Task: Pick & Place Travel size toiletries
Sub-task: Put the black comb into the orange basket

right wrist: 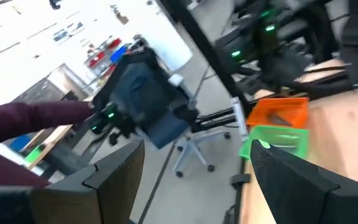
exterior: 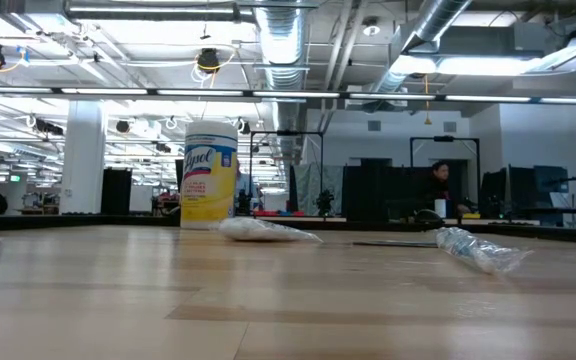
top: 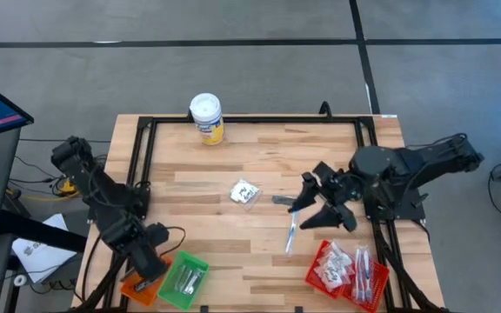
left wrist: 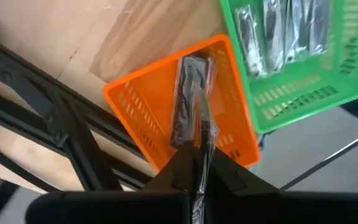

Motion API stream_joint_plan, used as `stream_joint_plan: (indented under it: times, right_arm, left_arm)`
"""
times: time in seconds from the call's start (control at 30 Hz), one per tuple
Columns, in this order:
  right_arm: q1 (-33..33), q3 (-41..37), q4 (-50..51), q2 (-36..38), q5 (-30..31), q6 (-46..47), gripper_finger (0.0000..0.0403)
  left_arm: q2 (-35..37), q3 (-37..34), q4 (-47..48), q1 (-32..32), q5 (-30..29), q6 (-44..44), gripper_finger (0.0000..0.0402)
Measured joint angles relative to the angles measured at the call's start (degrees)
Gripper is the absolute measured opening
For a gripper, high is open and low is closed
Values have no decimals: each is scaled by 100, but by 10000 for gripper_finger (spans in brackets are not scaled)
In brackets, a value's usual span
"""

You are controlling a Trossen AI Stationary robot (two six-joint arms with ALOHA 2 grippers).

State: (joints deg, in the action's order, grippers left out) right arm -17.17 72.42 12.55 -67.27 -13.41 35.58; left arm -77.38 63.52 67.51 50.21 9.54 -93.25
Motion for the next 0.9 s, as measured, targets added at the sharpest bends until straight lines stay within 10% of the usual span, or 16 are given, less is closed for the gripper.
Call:
stream_joint_plan:
  times: [0.9]
  right_arm:
    - [960, -4, -327, -58, 755, 502, 286]
  left_arm:
    - [-337, -1381, -1955, 908, -806, 1032, 5]
